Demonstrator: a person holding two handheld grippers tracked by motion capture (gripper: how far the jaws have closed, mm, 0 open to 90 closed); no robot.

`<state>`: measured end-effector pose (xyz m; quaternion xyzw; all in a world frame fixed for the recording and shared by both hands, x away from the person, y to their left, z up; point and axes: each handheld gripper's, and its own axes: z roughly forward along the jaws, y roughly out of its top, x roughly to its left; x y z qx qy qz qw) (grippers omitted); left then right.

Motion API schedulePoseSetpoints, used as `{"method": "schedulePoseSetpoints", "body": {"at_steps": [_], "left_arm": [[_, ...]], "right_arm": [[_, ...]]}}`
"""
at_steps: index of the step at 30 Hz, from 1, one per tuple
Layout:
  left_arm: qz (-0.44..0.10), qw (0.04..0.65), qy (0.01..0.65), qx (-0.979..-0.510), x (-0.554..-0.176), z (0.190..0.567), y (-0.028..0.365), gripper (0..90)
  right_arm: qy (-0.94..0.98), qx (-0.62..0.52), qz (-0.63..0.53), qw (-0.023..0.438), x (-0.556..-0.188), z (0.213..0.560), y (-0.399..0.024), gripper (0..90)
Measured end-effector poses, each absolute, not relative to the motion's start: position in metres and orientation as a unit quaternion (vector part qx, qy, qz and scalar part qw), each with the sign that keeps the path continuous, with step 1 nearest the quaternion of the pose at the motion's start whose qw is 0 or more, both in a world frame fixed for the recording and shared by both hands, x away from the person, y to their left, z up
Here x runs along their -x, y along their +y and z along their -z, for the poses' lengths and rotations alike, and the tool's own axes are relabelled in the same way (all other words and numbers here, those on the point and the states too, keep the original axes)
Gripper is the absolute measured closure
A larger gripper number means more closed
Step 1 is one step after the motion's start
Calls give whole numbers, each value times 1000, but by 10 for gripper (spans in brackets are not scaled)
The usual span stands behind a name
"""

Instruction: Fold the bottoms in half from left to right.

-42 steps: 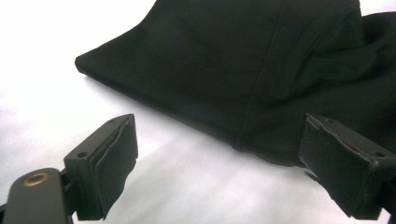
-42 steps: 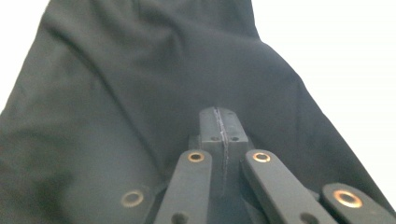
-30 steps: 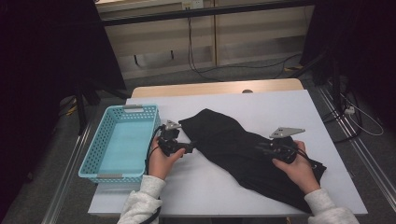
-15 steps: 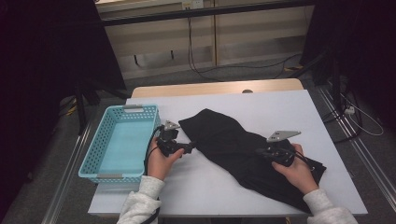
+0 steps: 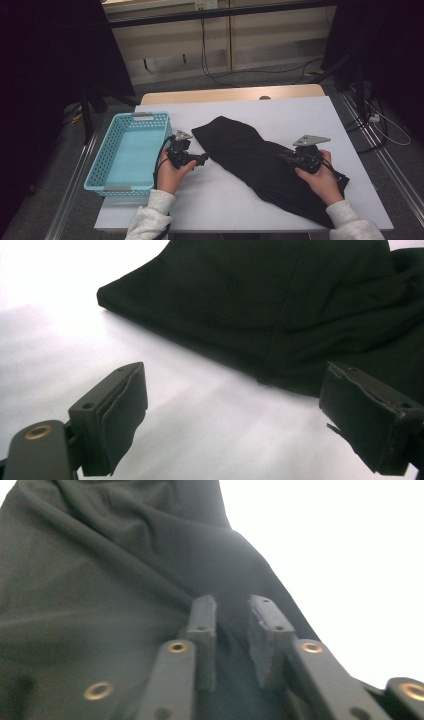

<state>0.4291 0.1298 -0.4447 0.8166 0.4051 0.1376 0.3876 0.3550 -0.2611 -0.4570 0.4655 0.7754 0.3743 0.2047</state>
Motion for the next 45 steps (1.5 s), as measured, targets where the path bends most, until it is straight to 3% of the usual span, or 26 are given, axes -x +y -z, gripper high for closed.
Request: {"method": "schedulePoseSetpoints", "body": {"at_steps": [7,15,24,29,41,42,44,45], "left_arm": [[-137,390,404,-816,-429,443,129,119],[-137,392,402,-816,-427,443,127,119],[-135,391,402,-817,-425,441,126,119],[-139,389,400,-818,-425,442,125,119],[-138,390,394,-820,-423,441,122,119],[-138,391,394,-820,-423,440,122,119],[-139,392,393,-820,-422,439,121,119],[-140,393,393,-819,-421,438,121,119]], "right_arm": [[775,-451,-386,218,-333,445,-263,575],[777,-445,-389,216,-308,442,-265,564],[819,-407,-370,164,-298,464,-243,627],[817,-410,-376,150,-294,464,-242,882],[835,-386,-382,91,-277,454,-235,900],[836,-386,-379,89,-276,456,-235,881],[828,-398,-380,107,-278,457,-239,705],[823,-404,-384,112,-280,455,-242,666]]}}
